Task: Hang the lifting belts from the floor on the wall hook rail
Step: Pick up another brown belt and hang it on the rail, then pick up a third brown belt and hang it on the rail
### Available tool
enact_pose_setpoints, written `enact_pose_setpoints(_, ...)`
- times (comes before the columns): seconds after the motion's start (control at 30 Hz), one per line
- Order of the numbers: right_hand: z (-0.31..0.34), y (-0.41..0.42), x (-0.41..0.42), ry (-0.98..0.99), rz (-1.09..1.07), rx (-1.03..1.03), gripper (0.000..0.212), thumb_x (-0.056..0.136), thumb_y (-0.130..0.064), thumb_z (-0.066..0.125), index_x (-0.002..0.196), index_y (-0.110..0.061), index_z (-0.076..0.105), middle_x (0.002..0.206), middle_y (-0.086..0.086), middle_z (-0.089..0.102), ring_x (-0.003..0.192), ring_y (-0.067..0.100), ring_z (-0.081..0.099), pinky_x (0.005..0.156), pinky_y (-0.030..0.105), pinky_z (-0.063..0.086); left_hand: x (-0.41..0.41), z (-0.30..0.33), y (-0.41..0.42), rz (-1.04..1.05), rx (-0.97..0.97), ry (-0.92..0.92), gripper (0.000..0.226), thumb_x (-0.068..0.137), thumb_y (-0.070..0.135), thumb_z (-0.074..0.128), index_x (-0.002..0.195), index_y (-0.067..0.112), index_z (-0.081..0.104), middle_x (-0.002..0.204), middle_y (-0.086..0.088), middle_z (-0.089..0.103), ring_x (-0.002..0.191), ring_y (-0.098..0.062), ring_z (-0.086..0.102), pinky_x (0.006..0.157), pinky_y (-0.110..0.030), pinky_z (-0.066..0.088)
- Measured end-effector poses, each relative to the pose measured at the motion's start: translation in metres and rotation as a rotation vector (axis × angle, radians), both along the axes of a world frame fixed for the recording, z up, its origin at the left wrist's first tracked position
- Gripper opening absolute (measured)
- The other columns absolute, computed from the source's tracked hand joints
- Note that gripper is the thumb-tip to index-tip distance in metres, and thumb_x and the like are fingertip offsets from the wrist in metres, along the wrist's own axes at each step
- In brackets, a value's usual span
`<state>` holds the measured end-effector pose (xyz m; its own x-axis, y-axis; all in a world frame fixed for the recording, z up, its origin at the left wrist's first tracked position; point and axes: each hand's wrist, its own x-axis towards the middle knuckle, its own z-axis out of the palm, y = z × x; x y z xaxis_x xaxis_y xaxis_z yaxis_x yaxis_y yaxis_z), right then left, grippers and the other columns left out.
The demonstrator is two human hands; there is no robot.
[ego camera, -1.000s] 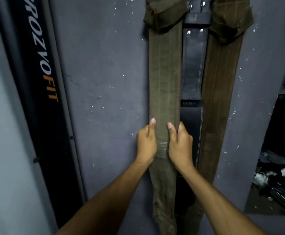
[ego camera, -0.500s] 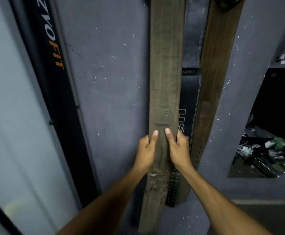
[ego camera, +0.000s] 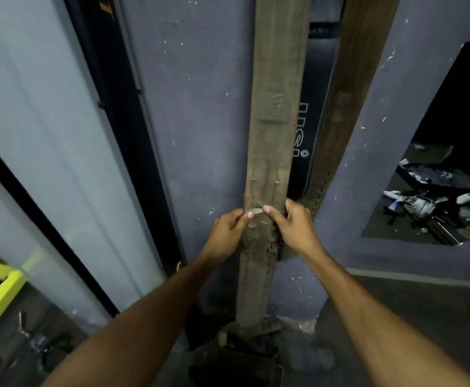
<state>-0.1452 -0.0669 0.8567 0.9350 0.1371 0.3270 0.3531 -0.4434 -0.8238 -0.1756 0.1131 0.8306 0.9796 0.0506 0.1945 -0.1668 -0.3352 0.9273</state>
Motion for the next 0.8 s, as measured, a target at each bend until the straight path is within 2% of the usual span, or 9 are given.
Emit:
enact_pose_setpoints(0.07, 0.001, 0.001, -0.005, 0.013, -0.035, -0.007, 0.040, 0.097, -0.040, 0.071, 0.109, -0.001, 0.073, 0.103, 0.016, 0.080, 0.098, 0.030, 0.076, 0.086, 0.051, 0.060, -0.013, 0.001, -0.001, 0.053, 0.034, -0.010, 0.032, 0.102, 0.044, 0.054, 0.091, 0.022, 0.075, 0.084, 0.013, 0.080, 0.084, 0.003, 0.074, 0.076, -0.020, 0.059)
enact_pose_setpoints(0.1, 0.002, 0.003, -0.007, 0.019, -0.039, 0.000, 0.042, 0.096, -0.041, 0.071, 0.108, -0.001, 0.073, 0.102, 0.019, 0.079, 0.099, 0.033, 0.075, 0.085, 0.051, 0.060, -0.018, 0.003, -0.001, 0.074, 0.041, -0.007, 0.032, 0.102, 0.043, 0.054, 0.087, 0.023, 0.074, 0.079, 0.019, 0.078, 0.078, 0.009, 0.071, 0.070, -0.014, 0.055)
enact_pose_setpoints(0.17, 0.001, 0.008, -0.015, 0.036, -0.039, 0.004, 0.044, 0.097, -0.046, 0.069, 0.108, -0.003, 0.074, 0.103, 0.014, 0.080, 0.099, 0.029, 0.076, 0.085, 0.044, 0.061, -0.026, 0.007, 0.003, 0.099, 0.068, 0.005, 0.035, 0.104, 0.042, 0.054, 0.083, 0.020, 0.071, 0.071, 0.022, 0.074, 0.068, 0.013, 0.066, 0.064, -0.012, 0.053)
enact_pose_setpoints(0.27, -0.022, 0.008, -0.027, 0.055, -0.077, -0.092, 0.040, 0.100, -0.049, 0.063, 0.117, -0.013, 0.071, 0.106, 0.002, 0.079, 0.099, 0.022, 0.075, 0.074, 0.025, 0.053, -0.039, 0.000, 0.013, 0.122, 0.086, 0.100, 0.043, 0.104, 0.044, 0.054, 0.087, 0.007, 0.069, 0.079, -0.001, 0.077, 0.079, -0.009, 0.076, 0.080, -0.038, 0.065)
enact_pose_setpoints(0.33, -0.046, 0.004, -0.032, 0.119, -0.109, -0.170, 0.043, 0.102, -0.048, 0.060, 0.126, -0.012, 0.064, 0.112, 0.008, 0.078, 0.104, 0.029, 0.073, 0.079, 0.029, 0.053, -0.049, -0.014, 0.020, 0.157, 0.171, 0.145, 0.047, 0.104, 0.045, 0.053, 0.087, 0.004, 0.067, 0.086, -0.017, 0.076, 0.088, -0.030, 0.075, 0.086, -0.044, 0.061)
enact_pose_setpoints(0.4, -0.072, 0.000, -0.034, 0.202, -0.147, -0.246, 0.051, 0.103, -0.049, 0.058, 0.136, -0.011, 0.054, 0.114, 0.014, 0.075, 0.107, 0.039, 0.070, 0.083, 0.042, 0.057, -0.056, -0.032, 0.028, 0.180, 0.245, 0.204, 0.046, 0.105, 0.045, 0.052, 0.086, 0.004, 0.065, 0.088, -0.020, 0.075, 0.089, -0.036, 0.070, 0.083, -0.043, 0.055)
enact_pose_setpoints(0.53, -0.122, 0.003, -0.038, 0.342, -0.117, -0.357, 0.061, 0.102, -0.052, 0.056, 0.149, -0.014, 0.042, 0.117, 0.018, 0.072, 0.109, 0.042, 0.068, 0.086, 0.048, 0.057, -0.066, -0.082, 0.043, 0.191, 0.233, 0.331, 0.044, 0.105, 0.043, 0.052, 0.089, 0.004, 0.065, 0.089, -0.018, 0.076, 0.088, -0.034, 0.071, 0.079, -0.042, 0.052)
enact_pose_setpoints(0.7, -0.186, 0.012, -0.042, 0.490, -0.055, -0.402, 0.061, 0.100, -0.054, 0.058, 0.146, -0.015, 0.045, 0.078, 0.002, 0.069, 0.093, 0.034, 0.070, 0.087, 0.046, 0.058, -0.070, -0.157, 0.053, 0.135, 0.113, 0.553, 0.040, 0.105, 0.039, 0.055, 0.097, 0.001, 0.068, 0.099, -0.023, 0.075, 0.099, -0.035, 0.074, 0.089, -0.053, 0.058)
enact_pose_setpoints(0.8, -0.229, 0.013, -0.054, 0.578, -0.045, -0.420, 0.055, 0.099, -0.052, 0.062, 0.137, -0.015, 0.051, 0.080, 0.000, 0.067, 0.094, 0.036, 0.070, 0.084, 0.042, 0.057, -0.078, -0.198, 0.054, 0.133, 0.099, 0.678, 0.037, 0.103, 0.039, 0.058, 0.103, 0.004, 0.070, 0.102, -0.020, 0.077, 0.098, -0.033, 0.076, 0.091, -0.051, 0.059)
